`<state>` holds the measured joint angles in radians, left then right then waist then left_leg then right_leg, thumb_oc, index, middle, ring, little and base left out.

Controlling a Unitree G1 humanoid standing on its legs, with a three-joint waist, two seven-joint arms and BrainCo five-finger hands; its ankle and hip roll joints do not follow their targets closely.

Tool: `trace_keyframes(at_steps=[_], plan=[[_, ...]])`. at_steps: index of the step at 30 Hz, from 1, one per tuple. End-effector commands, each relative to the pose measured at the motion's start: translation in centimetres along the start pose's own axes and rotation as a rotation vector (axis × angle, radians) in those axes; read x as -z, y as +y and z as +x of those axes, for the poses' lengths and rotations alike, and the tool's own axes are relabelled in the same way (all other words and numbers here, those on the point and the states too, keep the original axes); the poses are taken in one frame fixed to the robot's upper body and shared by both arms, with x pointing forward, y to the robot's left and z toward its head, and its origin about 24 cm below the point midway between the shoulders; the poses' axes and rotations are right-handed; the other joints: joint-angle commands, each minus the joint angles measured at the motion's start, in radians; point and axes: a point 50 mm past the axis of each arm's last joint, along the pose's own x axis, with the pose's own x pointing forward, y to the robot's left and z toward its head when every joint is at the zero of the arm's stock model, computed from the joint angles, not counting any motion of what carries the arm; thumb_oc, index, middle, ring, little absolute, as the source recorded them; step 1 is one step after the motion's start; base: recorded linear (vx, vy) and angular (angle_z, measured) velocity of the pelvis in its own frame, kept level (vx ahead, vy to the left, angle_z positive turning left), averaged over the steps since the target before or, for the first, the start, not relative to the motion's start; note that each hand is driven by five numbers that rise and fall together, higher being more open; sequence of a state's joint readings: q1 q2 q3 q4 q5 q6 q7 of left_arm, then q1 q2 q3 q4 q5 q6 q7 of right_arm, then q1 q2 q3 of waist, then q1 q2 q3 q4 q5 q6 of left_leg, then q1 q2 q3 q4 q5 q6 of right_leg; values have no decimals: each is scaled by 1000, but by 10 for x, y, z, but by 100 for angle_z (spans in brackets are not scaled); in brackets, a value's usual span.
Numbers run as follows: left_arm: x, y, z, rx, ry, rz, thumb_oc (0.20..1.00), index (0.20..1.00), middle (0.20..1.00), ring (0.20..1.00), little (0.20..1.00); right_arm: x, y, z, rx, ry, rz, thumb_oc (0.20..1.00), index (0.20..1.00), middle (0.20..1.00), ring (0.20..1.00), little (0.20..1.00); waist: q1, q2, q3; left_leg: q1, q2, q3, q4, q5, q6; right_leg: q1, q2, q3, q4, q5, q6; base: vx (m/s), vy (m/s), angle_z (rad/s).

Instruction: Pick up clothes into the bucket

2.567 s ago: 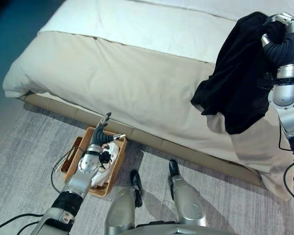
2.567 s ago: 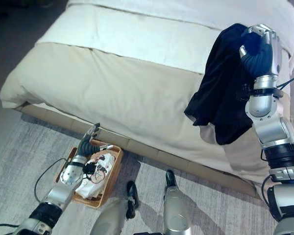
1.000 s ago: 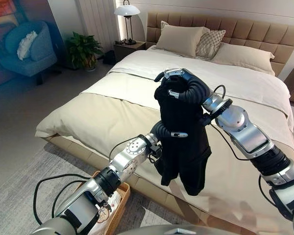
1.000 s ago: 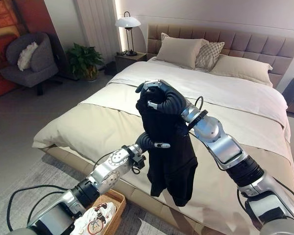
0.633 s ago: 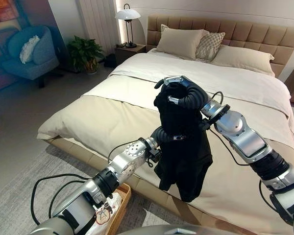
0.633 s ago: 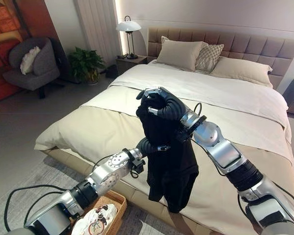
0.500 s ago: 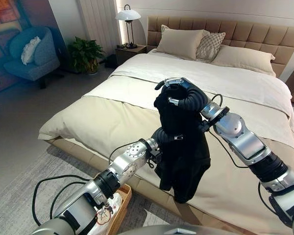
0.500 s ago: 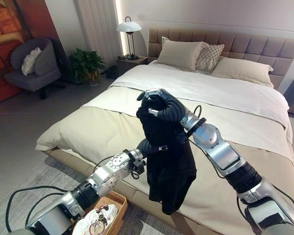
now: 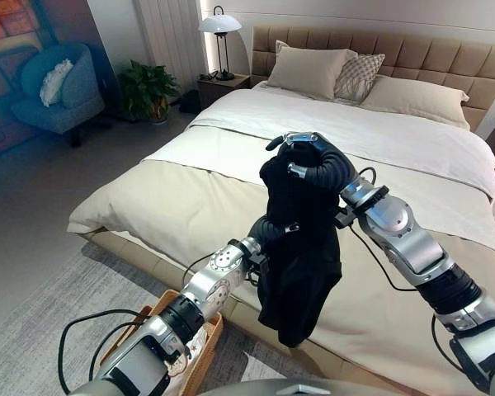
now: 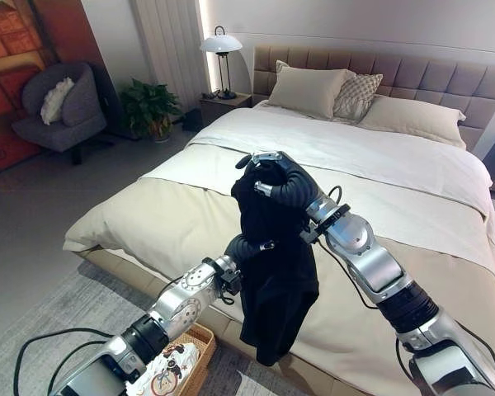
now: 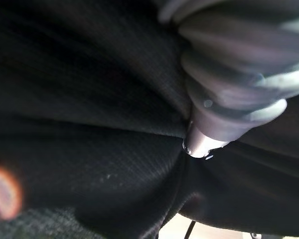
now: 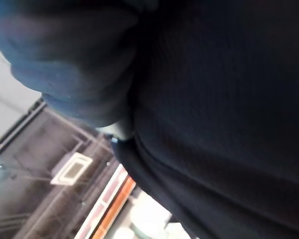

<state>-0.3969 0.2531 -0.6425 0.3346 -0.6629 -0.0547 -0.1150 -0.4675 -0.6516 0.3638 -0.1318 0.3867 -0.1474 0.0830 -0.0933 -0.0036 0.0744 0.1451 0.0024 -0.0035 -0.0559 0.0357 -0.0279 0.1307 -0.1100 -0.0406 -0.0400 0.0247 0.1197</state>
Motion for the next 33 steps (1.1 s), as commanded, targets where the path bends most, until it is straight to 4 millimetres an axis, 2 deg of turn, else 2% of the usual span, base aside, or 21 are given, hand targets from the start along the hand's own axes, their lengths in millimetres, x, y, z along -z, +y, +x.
trace_keyframes(at_steps=[1, 4, 5, 7, 8, 9, 10, 14, 15, 16, 18, 19, 22, 23, 24, 25, 26, 28, 30, 32, 33], plan=[[-6, 23, -9, -89, -39, 126, 200, 200, 200, 200, 200, -51, -23, 4, 134, -282, 21, 1000, 1000, 1000, 1000, 1000, 28, -48, -29, -54, -13, -10, 119, -98, 2, -71, -25, -15, 127, -44, 21, 0, 0, 0], [-12, 41, -25, -144, -54, 222, 200, 200, 200, 200, 200, -43, -30, -5, 179, -244, 13, 1000, 1000, 1000, 1000, 1000, 33, -46, -30, -62, -16, -12, 121, -91, 2, -76, -28, -17, 125, -37, 20, 0, 0, 0], [-11, 41, -25, -144, -52, 221, 200, 200, 200, 200, 200, -42, -30, -5, 179, -242, 14, 1000, 1000, 1000, 1000, 1000, 33, -45, -30, -55, -15, -13, 121, -100, 2, -70, -26, -18, 126, -46, 21, 0, 0, 0], [-17, 64, -50, -225, -48, 351, 200, 200, 200, 200, 200, -33, -38, -17, 226, -195, 10, 1000, 1000, 1000, 1000, 1000, 39, -41, -31, -59, -15, -14, 121, -101, 1, -71, -27, -20, 124, -47, 21, 17, -3, 0], [-16, 64, -50, -225, -48, 351, 200, 200, 200, 200, 200, -33, -38, -17, 226, -195, 10, 1000, 1000, 1000, 1000, 1000, 39, -41, -30, -58, -15, -14, 121, -101, 1, -70, -27, -20, 125, -47, 21, 0, 0, 0], [-17, 73, -60, -261, -40, 397, 200, 200, 200, 200, 200, -27, -40, -21, 247, -174, 17, 1000, 1000, 1000, 1000, 1000, 41, -40, -31, -60, -16, -14, 121, -101, 0, -70, -27, -21, 124, -48, 20, 0, 0, 0], [-20, 88, -78, -329, -26, 465, 200, 200, 200, 200, 200, -20, -45, -31, 280, -137, 13, 1000, 1000, 1000, 1000, 1000, 43, -39, -29, -67, -17, -15, 122, -93, 0, -77, -28, -21, 123, -40, 19, 0, 0, 0], [-15, 120, -128, -503, 53, 550, 200, 200, 200, 200, 200, 4, -54, -57, 362, -12, 23, 1000, 1000, 1000, 1000, 1000, 51, -34, -22, -59, -15, -17, 120, -101, -3, -68, -28, -25, 122, -50, 19, 30, 3, 3], [-16, 126, -138, -535, 65, 566, 200, 200, 200, 200, 200, 10, -54, -62, 374, 18, 27, 1000, 1000, 1000, 1000, 1000, 52, -34, -22, -60, -16, -17, 120, -102, -3, -68, -28, -25, 122, -51, 19, 0, 0, 0], [-16, 126, -138, -535, 65, 566, 200, 200, 200, 200, 200, 10, -54, -62, 374, 18, 27, 1000, 1000, 1000, 1000, 1000, 51, -34, -22, -60, -16, -17, 120, -102, -3, -68, -28, -25, 122, -51, 19, 0, 0, 0], [-19, 143, -170, -660, 97, 617, 200, 200, 200, 200, 200, 33, -53, -87, 436, 142, 38, 1000, 1000, 1000, 1000, 1000, 53, -31, -10, -64, -18, -19, 122, -102, -4, -73, -28, -26, 126, -52, 18, 0, 4, 4], [-18, 142, -170, -661, 98, 618, 200, 200, 200, 200, 200, 34, -52, -87, 435, 142, 39, 1000, 1000, 1000, 1000, 1000, 52, -32, -12, -65, -18, -19, 122, -103, -4, -74, -28, -26, 126, -53, 18, -6, 9, 8], [-27, 154, -197, -788, 105, 704, 200, 200, 200, 200, 200, 76, -42, -128, 546, 356, 86, 1000, 1000, 1000, 1000, 1000, 55, -26, 9, -81, -21, -26, 129, -101, -5, -89, -29, -30, 138, -56, 17, -23, 15, 8], [-27, 154, -197, -789, 106, 705, 200, 200, 200, 200, 200, 76, -42, -128, 546, 356, 87, 1000, 1000, 1000, 1000, 1000, 54, -27, 8, -81, -21, -26, 130, -101, -5, -89, -29, -30, 138, -56, 17, -46, 24, 4], [-30, 159, -208, -865, 84, 699, 200, 200, 200, 200, 200, 109, -24, -152, 618, 495, 215, 1000, 1000, 1000, 1000, 1000, 55, -24, 23, -93, -25, -28, 132, -98, -5, -102, -29, -30, 144, -54, 17, -42, 18, 7], [-30, 159, -208, -866, 85, 699, 200, 200, 200, 200, 200, 109, -24, -152, 617, 494, 217, 1000, 1000, 1000, 1000, 1000, 54, -25, 22, -94, -25, -28, 133, -99, -5, -103, -29, -30, 145, -55, 17, -61, 41, 8], [-37, 164, -222, -933, 61, 703, 200, 200, 200, 200, 200, 128, -11, -180, 602, 669, 150, 1000, 1000, 1000, 1000, 1000, 56, -20, 36, -105, -28, -30, 139, -97, -4, -113, -29, -28, 150, -55, 17, -32, 31, 8], [-46, 167, -231, -992, 26, 713, 200, 200, 200, 200, 200, 151, 5, -208, 599, 850, 156, 1000, 1000, 1000, 1000, 1000, 55, -18, 51, -120, -30, -34, 145, -97, -5, -127, -29, -28, 156, -52, 18, -60, 41, 6], [-52, 169, -236, -1043, -18, 705, 200, 200, 200, 200, 200, 163, 16, -231, 583, 986, 128, 1000, 1000, 1000, 1000, 1000, 54, -17, 65, -135, -31, -34, 153, -96, -6, -141, -29, -29, 163, -52, 17, -30, 18, 1], [-57, 171, -241, -1097, -65, 689, 200, 200, 200, 200, 200, 175, 38, -270, 523, 1197, 92, 1000, 1000, 1000, 1000, 1000, 55, -18, 84, -149, -32, -37, 159, -94, -7, -154, -28, -33, 168, -50, 17, -19, 16, 1], [-58, 171, -242, -1098, -65, 689, 200, 200, 200, 200, 200, 175, 38, -269, 522, 1196, 91, 1000, 1000, 1000, 1000, 1000, 53, -18, 84, -150, -32, -37, 160, -95, -7, -155, -29, -33, 170, -51, 17, -64, 27, 0]])
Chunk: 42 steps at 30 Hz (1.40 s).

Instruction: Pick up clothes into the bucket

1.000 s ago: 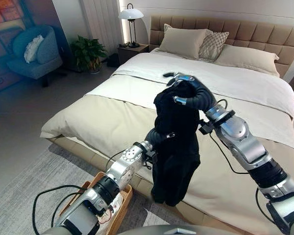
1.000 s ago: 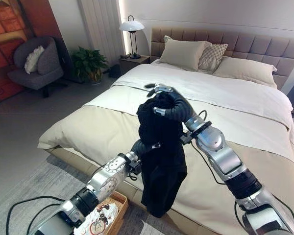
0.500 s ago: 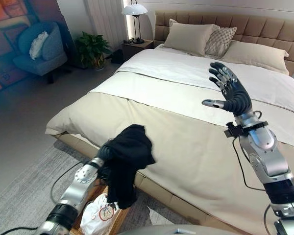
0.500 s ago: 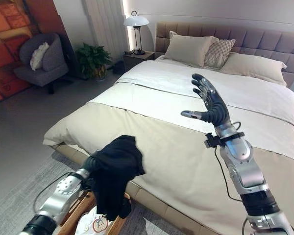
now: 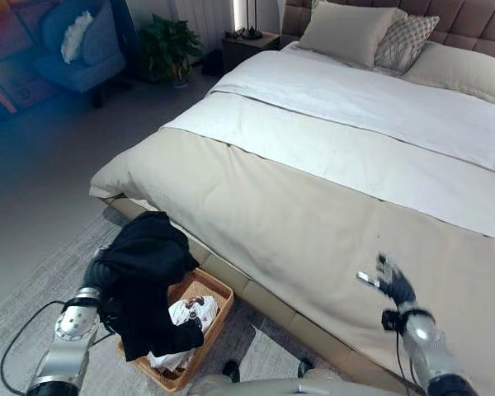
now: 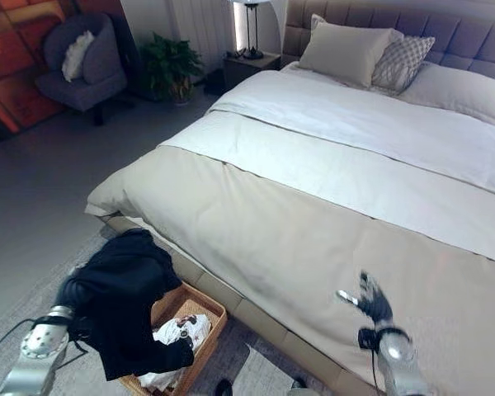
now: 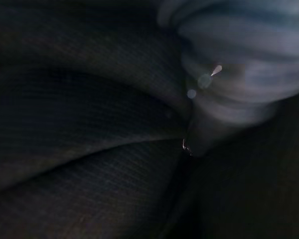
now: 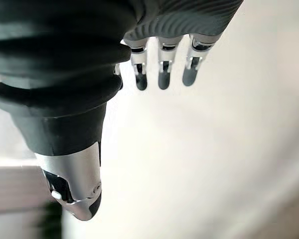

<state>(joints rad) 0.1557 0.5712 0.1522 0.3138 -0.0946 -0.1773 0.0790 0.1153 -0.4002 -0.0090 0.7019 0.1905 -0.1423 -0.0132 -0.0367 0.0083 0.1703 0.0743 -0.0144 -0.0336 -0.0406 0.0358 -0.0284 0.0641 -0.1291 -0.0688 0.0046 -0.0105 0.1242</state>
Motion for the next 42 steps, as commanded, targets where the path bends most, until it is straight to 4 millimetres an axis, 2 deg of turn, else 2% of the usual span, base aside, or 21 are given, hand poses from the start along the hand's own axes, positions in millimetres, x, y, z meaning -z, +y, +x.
trace_keyframes(at_steps=[1, 2, 3, 4, 5, 6, 11, 12, 20, 22, 24, 30, 34, 39, 42], plan=[[-47, 39, 12, -188, -249, -26, 200, 200, 200, 200, 200, 10, 4, 2, -34, 40, -198, 1000, 1000, 1000, 1000, 1000, -2, -34, 8, -97, -15, -12, 154, -93, -7, -106, -10, -4, 134, -14, 12, -46, 23, 0], [-52, 40, 13, -200, -273, -36, 200, 200, 200, 200, 200, 23, 4, -1, -48, 92, -229, 1000, 1000, 1000, 1000, 1000, -3, -38, 18, -107, -15, -15, 161, -94, -7, -113, -10, -4, 138, -14, 12, -78, 32, 1], [-48, 42, 14, -226, -257, -61, 200, 200, 200, 200, 200, 36, 4, -6, -57, 148, -264, 1000, 1000, 1000, 1000, 1000, -6, -41, 32, -120, -14, -17, 170, -94, -6, -125, -11, -3, 148, -14, 12, -39, 18, 2], [-48, 42, 14, -227, -258, -61, 200, 200, 200, 200, 200, 36, 4, -5, -57, 147, -264, 1000, 1000, 1000, 1000, 1000, -6, -41, 32, -122, -15, -17, 172, -95, -6, -127, -11, -3, 150, -14, 12, -66, 24, 3], [-47, 44, 16, -259, -258, -85, 200, 200, 200, 200, 200, 48, 0, -12, -66, 200, -313, 1000, 1000, 1000, 1000, 1000, -8, -49, 56, -142, -15, -20, 187, -96, -6, -145, -11, 0, 161, -14, 11, -64, 24, 5], [-47, 46, 17, -289, -258, -89, 200, 200, 200, 200, 200, 53, -1, -14, -61, 216, -315, 1000, 1000, 1000, 1000, 1000, -11, -56, 73, -157, -15, -21, 196, -95, -6, -158, -10, 2, 169, -15, 11, -94, 30, 0], [-61, 49, 20, -368, -315, -113, 200, 200, 200, 200, 200, 56, 3, -17, -53, 216, -262, 1000, 1000, 1000, 1000, 1000, -14, -76, 127, -215, -14, -25, 233, -98, -3, -215, -9, 13, 204, -15, 8, -30, 10, -1], [-65, 56, 25, -419, -326, -116, 200, 200, 200, 200, 200, 49, 9, -14, -69, 177, -251, 1000, 1000, 1000, 1000, 1000, -19, -88, 150, -238, -10, -22, 243, -97, -1, -241, -7, 23, 214, -12, 7, 0, 0, 0], [-88, 62, 47, -482, -371, -109, 200, 200, 200, 200, 200, 18, 26, 2, -67, 45, -189, 1000, 1000, 1000, 1000, 1000, -26, -125, 231, -315, 5, -18, 271, -92, -4, -316, -6, 41, 220, 6, 11, -37, 9, -5], [-91, 61, 50, -483, -376, -99, 200, 200, 200, 200, 200, 14, 27, 3, -64, 26, -181, 1000, 1000, 1000, 1000, 1000, -27, -132, 244, -329, 8, -17, 277, -90, -5, -327, -5, 41, 220, 9, 11, -59, -3, -3], [-98, 63, 56, -493, -386, -50, 200, 200, 200, 200, 200, -1, 30, 8, -59, -37, -183, 1000, 1000, 1000, 1000, 1000, -31, -150, 280, -371, 17, -15, 305, -92, -7, -363, -6, 44, 228, 15, 12, -79, 1, -5], [-103, 66, 71, -496, -340, 1, 200, 200, 200, 200, 200, -15, 29, 14, -35, -87, -182, 1000, 1000, 1000, 1000, 1000, -39, -185, 348, -463, 26, -18, 381, -102, -9, -433, 2, 49, 250, 25, 13, -69, -3, -4], [-109, 72, 78, -514, -329, 18, 200, 200, 200, 200, 200, -14, 29, 14, -12, -84, -175, 1000, 1000, 1000, 1000, 1000, -49, -199, 350, -610, 18, -34, 476, -124, 0, -559, 7, 44, 343, -1, 6, -75, -7, 5], [-130, 75, 84, -529, -372, -5, 200, 200, 200, 200, 200, -17, 24, 12, 9, -107, -156, 1000, 1000, 1000, 1000, 1000, -67, -196, 350, -832, -10, -70, 607, -148, 7, -756, -10, 24, 488, -45, -6, -70, -10, 27], [-136, 80, 86, -545, -376, 3, 200, 200, 200, 200, 200, -17, 21, 13, 26, -106, -142, 1000, 1000, 1000, 1000, 1000, -70, -196, 350, -934, -17, -87, 673, -158, 3, -853, -17, 14, 557, -65, -12, -25, -17, 22]])
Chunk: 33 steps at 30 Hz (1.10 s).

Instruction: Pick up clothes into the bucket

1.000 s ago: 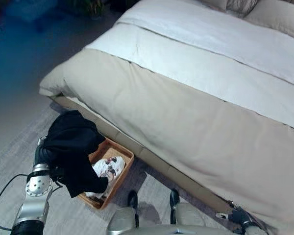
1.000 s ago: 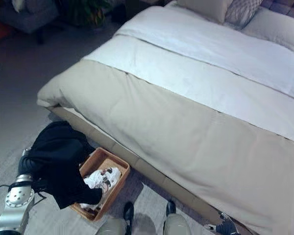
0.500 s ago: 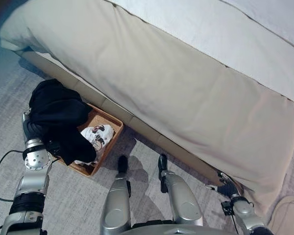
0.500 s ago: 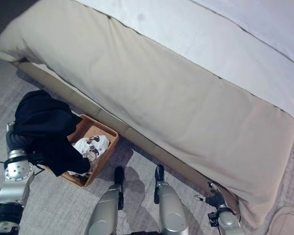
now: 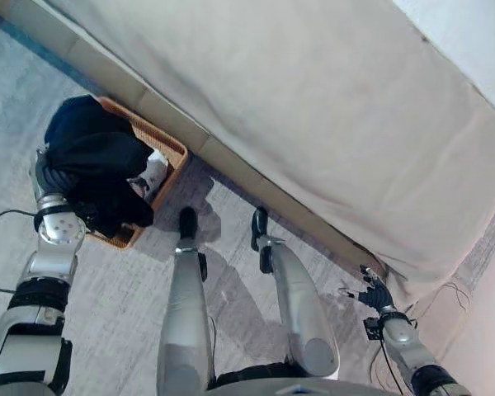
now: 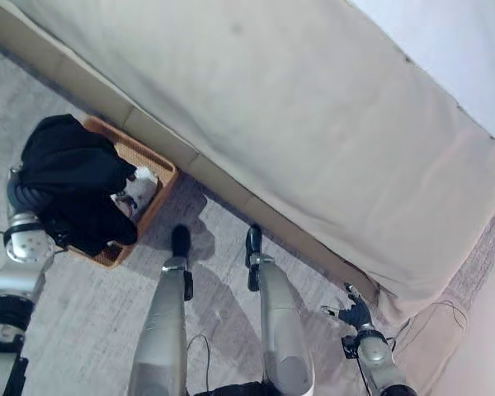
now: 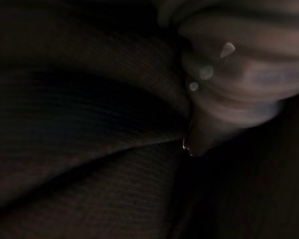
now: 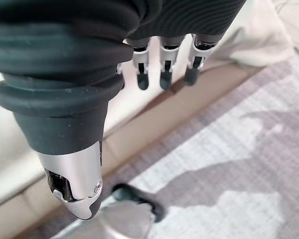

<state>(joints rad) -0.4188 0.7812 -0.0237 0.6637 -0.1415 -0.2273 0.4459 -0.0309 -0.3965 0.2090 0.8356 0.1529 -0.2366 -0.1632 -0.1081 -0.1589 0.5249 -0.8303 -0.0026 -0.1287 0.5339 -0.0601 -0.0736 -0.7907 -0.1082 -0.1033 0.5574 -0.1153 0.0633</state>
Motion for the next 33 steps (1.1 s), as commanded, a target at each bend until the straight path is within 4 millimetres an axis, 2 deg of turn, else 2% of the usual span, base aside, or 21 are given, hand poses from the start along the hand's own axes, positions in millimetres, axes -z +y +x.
trace_keyframes(at_steps=[1, 2, 3, 4, 5, 8, 13, 20, 23, 28, 29, 33], plan=[[-24, 22, 15, -103, -94, -31, 200, 200, 200, 200, 200, 7, -13, -7, 46, -7, 3, 1000, 1000, 1000, 1000, 1000, 1, -29, -5, -30, -29, 8, 99, -63, 49, 2, -38, 49, 5, 40, 48, -25, -29, 10], [-28, 27, 19, -117, -104, -20, 200, 200, 200, 200, 200, 3, -14, -6, 52, -24, 19, 1000, 1000, 1000, 1000, 1000, 0, -32, -5, -95, -30, 1, 135, -70, 45, -60, -40, 42, 42, 31, 45, -22, -24, 10], [-28, 27, 19, -118, -105, -21, 200, 200, 200, 200, 200, 3, -14, -6, 52, -25, 19, 1000, 1000, 1000, 1000, 1000, -1, -32, -5, -96, -30, 0, 134, -69, 45, -61, -40, 41, 41, 31, 45, 46, -53, 17], [-25, 35, 22, -130, -87, -1, 200, 200, 200, 200, 200, 4, -13, -8, 48, -28, 26, 1000, 1000, 1000, 1000, 1000, 0, -36, -5, -127, -27, -11, 181, -114, 41, -88, -35, 37, 82, -6, 50, 66, -29, 13], [-25, 35, 22, -130, -87, -1, 200, 200, 200, 200, 200, 4, -13, -8, 48, -28, 26, 1000, 1000, 1000, 1000, 1000, 0, -36, -5, -127, -27, -11, 182, -114, 41, -88, -35, 37, 82, -6, 50, 53, -44, 18], [-25, 51, 31, -155, -71, 59, 200, 200, 200, 200, 200, -1, -10, -7, 43, -49, 46, 1000, 1000, 1000, 1000, 1000, -3, -54, -5, -217, -20, -24, 220, -116, 38, -169, -33, 20, 103, -2, 50, -6, -42, 5], [-29, 59, 39, -177, -56, 84, 200, 200, 200, 200, 200, 0, -6, -8, 32, -44, 56, 1000, 1000, 1000, 1000, 1000, 5, -69, -5, -278, -17, -42, 245, -121, 39, -217, -34, -1, 117, -7, 54, 15, -25, 5], [-37, 65, 46, -204, -65, 97, 200, 200, 200, 200, 200, -7, -4, -5, 16, -70, 75, 1000, 1000, 1000, 1000, 1000, 11, -74, -5, -297, -22, -55, 265, -133, 45, -230, -39, -14, 130, -21, 50, 13, 6, 5], [-38, 74, 49, -234, -64, 119, 200, 200, 200, 200, 200, -11, -1, -5, -5, -90, 73, 1000, 1000, 1000, 1000, 1000, 9, -81, -5, -292, -22, -55, 263, -133, 45, -224, -37, -17, 123, -20, 50, 0, 4, 2], [-55, 81, 54, -284, -134, 132, 200, 200, 200, 200, 200, -9, 0, -5, -6, -83, 73, 1000, 1000, 1000, 1000, 1000, 9, -82, -5, -285, -23, -55, 255, -129, 44, -214, -37, -17, 104, -14, 50, 0, 0, 0], [-62, 90, 56, -329, -159, 133, 200, 200, 200, 200, 200, -7, 1, -6, -9, -82, 70, 1000, 1000, 1000, 1000, 1000, 9, -82, -5, -279, -23, -53, 248, -127, 43, -208, -37, -18, 94, -10, 52, 0, 0, 0], [-70, 102, 58, -393, -185, 117, 200, 200, 200, 200, 200, -7, 2, -6, -16, -82, 68, 1000, 1000, 1000, 1000, 1000, 9, -86, -5, -270, -19, -49, 230, -120, 41, -200, -35, -16, 76, -4, 53, 0, 0, 0]])
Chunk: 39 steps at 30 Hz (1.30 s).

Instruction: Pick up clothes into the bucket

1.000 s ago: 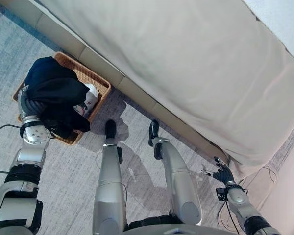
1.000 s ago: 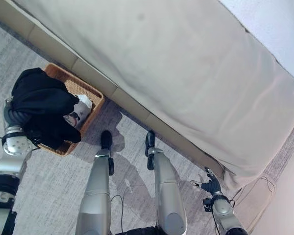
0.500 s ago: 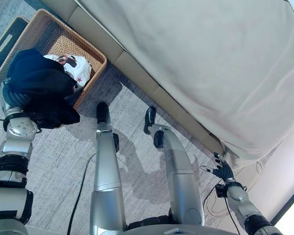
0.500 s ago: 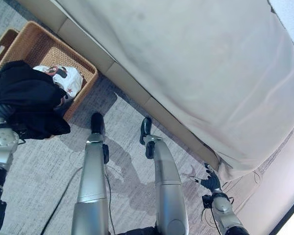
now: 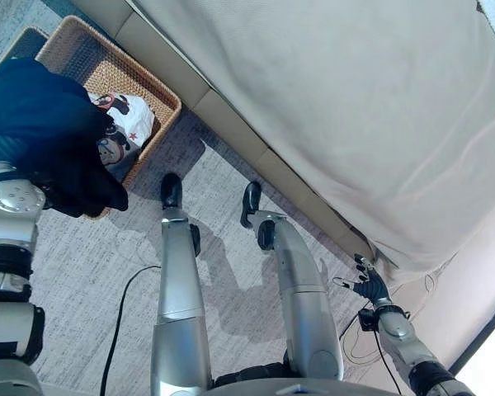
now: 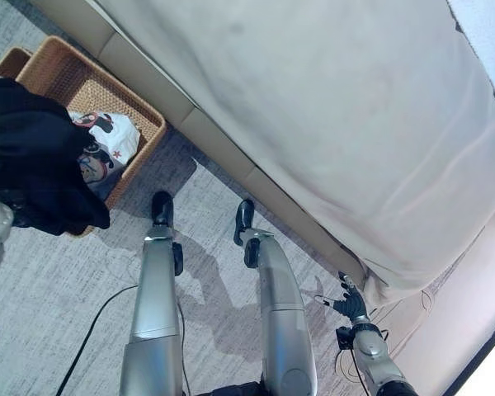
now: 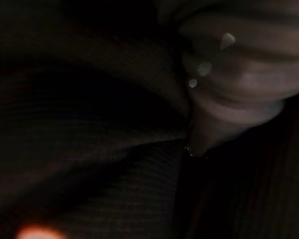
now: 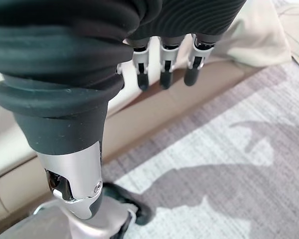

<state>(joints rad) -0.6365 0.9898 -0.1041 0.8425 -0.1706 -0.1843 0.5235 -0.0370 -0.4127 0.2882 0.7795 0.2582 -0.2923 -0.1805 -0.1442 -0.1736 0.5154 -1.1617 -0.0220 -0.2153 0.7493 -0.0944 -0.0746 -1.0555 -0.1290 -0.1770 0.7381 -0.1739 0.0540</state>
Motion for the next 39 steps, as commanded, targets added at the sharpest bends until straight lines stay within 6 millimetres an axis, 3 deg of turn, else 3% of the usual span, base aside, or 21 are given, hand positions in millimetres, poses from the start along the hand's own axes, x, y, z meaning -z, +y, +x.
trace_keyframes(at_steps=[1, 8, 16, 21, 24, 26, 27, 28, 30, 32, 33, 39], plan=[[-35, 44, 23, -199, -145, -40, 200, 200, 200, 200, 200, 10, -6, -8, 8, 15, 2, 1000, 1000, 1000, 1000, 1000, 45, -72, 5, 64, 1, 38, 10, -84, 41, 68, -13, 58, -112, 58, 63, 0, 0, 0], [-68, 76, 27, -426, -316, -57, 200, 200, 200, 200, 200, 14, -1, -10, 9, 23, 1, 1000, 1000, 1000, 1000, 1000, 55, -74, 5, 85, 4, 40, -34, -67, 35, 89, -11, 58, -148, 68, 66, 0, 0, 0], [-63, 63, 24, -351, -314, -29, 200, 200, 200, 200, 200, 10, -1, -8, 14, 4, -13, 1000, 1000, 1000, 1000, 1000, 51, -73, 5, 94, 7, 46, -68, -46, 33, 95, -12, 57, -174, 82, 71, -4, 2, -2], [-45, 47, 23, -216, -249, 51, 200, 200, 200, 200, 200, 2, -2, -4, 6, -28, -21, 1000, 1000, 1000, 1000, 1000, 38, -82, 5, 96, 13, 50, -95, -27, 31, 97, -7, 53, -210, 107, 76, 0, 0, 0], [-45, 41, 25, -161, -247, 107, 200, 200, 200, 200, 200, 0, -3, -3, 3, -34, -19, 1000, 1000, 1000, 1000, 1000, 33, -87, 5, 94, 17, 51, -105, -20, 30, 99, -7, 51, -225, 117, 79, 0, 0, 0], [-46, 34, 25, -116, -261, 154, 614, 614, 614, 614, 614, 2, -4, -4, 9, -24, -23, 1000, 1000, 1000, 1000, 1000, 29, -87, 5, 92, 19, 49, -112, -14, 31, 98, -6, 48, -234, 123, 82, 0, 0, 0], [-47, 33, 25, -106, -269, 181, 567, 567, 567, 567, 567, 2, -4, -3, 9, -26, -24, 1000, 1000, 1000, 1000, 1000, 29, -88, 5, 93, 19, 48, -116, -13, 31, 100, -5, 47, -239, 124, 83, 0, 0, 0], [-46, 31, 24, -87, -269, 201, 319, 319, 319, 319, 319, 2, -3, -4, 4, -26, -24, 1000, 1000, 1000, 1000, 1000, 29, -88, 5, 92, 19, 47, -118, -11, 31, 100, -5, 47, -240, 125, 83, 0, 0, 0], [-42, 28, 25, -66, -246, 222, 294, 294, 294, 294, 294, 1, -4, -3, 2, -30, -25, 1000, 1000, 1000, 1000, 1000, 28, -90, 5, 90, 19, 48, -119, -10, 31, 99, -4, 47, -241, 127, 83, 0, 0, 0], [-40, 26, 25, -53, -232, 226, 586, 586, 586, 586, 586, 1, -4, -3, 2, -27, -22, 1000, 1000, 1000, 1000, 1000, 28, -90, 5, 90, 19, 48, -120, -10, 32, 98, -4, 47, -241, 127, 83, 0, 0, 0], [-36, 22, 24, -28, -204, 210, 1000, 1000, 1000, 1000, 1000, 2, -4, -3, 2, -24, -20, 1000, 1000, 1000, 1000, 1000, 27, -90, 5, 88, 18, 49, -117, -11, 33, 95, -5, 47, -238, 126, 82, 0, 0, 0], [-20, 18, 18, 15, -129, 173, 1000, 1000, 1000, 1000, 1000, 6, -8, -4, 15, -2, -3, 1000, 1000, 1000, 1000, 1000, 32, -81, 5, 88, 13, 52, -123, -7, 33, 91, -6, 51, -238, 129, 81, 0, 0, 0]])
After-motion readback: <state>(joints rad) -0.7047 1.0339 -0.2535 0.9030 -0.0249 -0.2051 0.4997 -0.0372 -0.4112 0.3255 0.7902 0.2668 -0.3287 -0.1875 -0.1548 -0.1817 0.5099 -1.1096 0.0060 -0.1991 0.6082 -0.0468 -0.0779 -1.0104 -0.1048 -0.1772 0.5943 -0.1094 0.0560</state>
